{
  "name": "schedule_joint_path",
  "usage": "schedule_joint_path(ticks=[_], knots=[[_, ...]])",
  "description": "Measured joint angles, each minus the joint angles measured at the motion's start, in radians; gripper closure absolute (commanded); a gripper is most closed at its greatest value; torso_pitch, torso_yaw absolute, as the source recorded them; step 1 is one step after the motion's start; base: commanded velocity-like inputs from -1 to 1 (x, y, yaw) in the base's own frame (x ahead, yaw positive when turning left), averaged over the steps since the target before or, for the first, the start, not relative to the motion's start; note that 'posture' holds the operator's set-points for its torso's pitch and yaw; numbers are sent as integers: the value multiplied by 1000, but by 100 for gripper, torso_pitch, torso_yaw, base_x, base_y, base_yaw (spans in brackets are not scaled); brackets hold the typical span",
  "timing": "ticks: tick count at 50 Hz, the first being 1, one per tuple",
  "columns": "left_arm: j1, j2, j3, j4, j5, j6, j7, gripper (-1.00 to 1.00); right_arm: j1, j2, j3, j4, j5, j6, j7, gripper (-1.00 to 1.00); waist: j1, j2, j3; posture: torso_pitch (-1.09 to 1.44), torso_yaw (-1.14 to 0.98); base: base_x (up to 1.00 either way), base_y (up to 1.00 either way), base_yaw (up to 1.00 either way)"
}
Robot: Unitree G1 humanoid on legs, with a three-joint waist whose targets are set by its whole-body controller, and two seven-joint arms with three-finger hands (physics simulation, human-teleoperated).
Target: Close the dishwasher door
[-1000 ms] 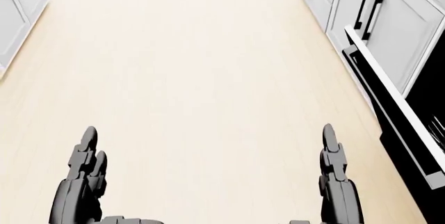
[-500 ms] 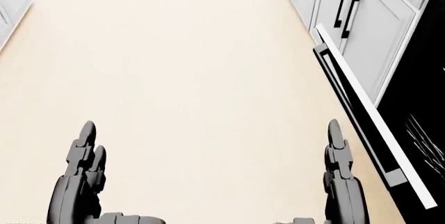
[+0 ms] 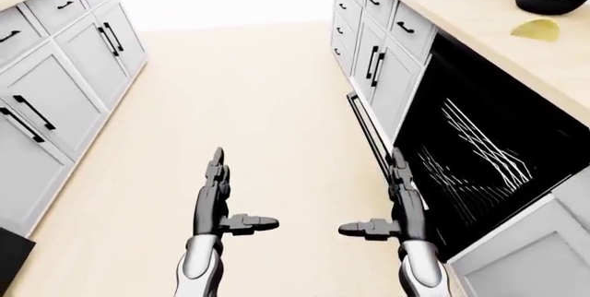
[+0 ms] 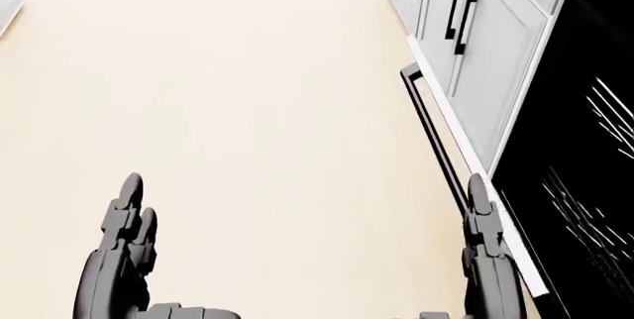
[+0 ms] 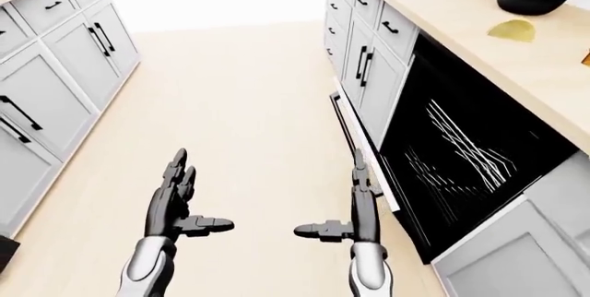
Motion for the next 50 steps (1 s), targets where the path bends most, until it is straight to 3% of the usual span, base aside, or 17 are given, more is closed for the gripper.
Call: schedule_joint_path(ticks=[2, 3, 8, 12, 15, 20, 27, 29, 31, 33, 35, 40, 42, 46, 50], knots=[[-1, 3, -1, 1, 0, -2, 0, -100, -3, 3, 0, -4, 0, -2, 0, -100, 4, 22, -5, 0, 0, 0, -23, 0], [-2, 8, 5, 7, 0, -2, 1, -100, -6, 7, 6, 2, 0, -3, 1, -100, 10, 9, -2, 0, 0, 0, -24, 0], [4, 9, 17, 25, 0, 10, 6, -100, 0, 7, 15, 17, 0, 5, 6, -100, 11, -3, -14, 0, 0, 0, -23, 0], [-2, 10, 16, 8, -2, 2, 5, -100, -8, 7, 11, 1, -2, -4, 3, -100, 13, -55, -11, 0, 0, 0, -23, 0], [-3, 8, 15, -3, -4, 0, 4, -100, -5, 5, 13, -10, -1, -9, 4, -100, 7, -113, -25, 0, 0, 0, -24, 0], [8, -3, -12, 7, -5, 12, -6, -100, 7, -4, -16, 5, -1, 4, -4, -100, -10, -82, -12, 0, 0, 0, -24, 0], [5, 2, 6, -12, -5, 7, -1, -100, 5, 0, -1, -10, 0, 1, 0, -100, 1, -7, 0, 0, 0, 0, -23, 0], [5, 2, 4, -15, -5, 5, -1, -100, 4, 0, -1, -16, 0, -1, 0, -100, 1, 25, -5, 0, 0, 0, -24, 0], [6, 9, 12, -4, -5, 6, 0, -100, 2, 8, 8, -6, 0, -2, 1, -100, 14, 11, -2, 0, 0, 0, -24, 0], [15, 9, 20, 1, -4, 11, 3, -100, 8, 8, 18, 4, 0, 4, 6, -100, 16, 15, -9, 0, 0, 0, -23, 0], [16, 10, 22, 0, -4, 15, 4, -100, 10, 8, 16, 1, 1, 7, 8, -100, 14, 4, -15, 0, 0, 0, -23, 0], [11, 9, 17, -12, -4, 6, 3, -100, 5, 6, 11, -21, -1, -3, 4, -100, 14, -66, -10, 0, 0, 0, -23, 0], [8, 9, 16, -14, -4, 5, 2, -100, 4, 6, 13, -24, -2, -7, 4, -100, 8, -113, -21, 0, 0, 0, -24, 0], [9, -4, -14, 4, -5, 10, -7, -100, 11, -4, -15, -4, -2, 1, -2, -100, -16, -98, -17, 0, 0, 0, -23, 0], [7, 0, -3, 4, -4, 11, -8, -100, 8, -2, -9, -3, -2, 4, -5, -100, -7, -53, -6, 0, 0, 0, -24, 0]])
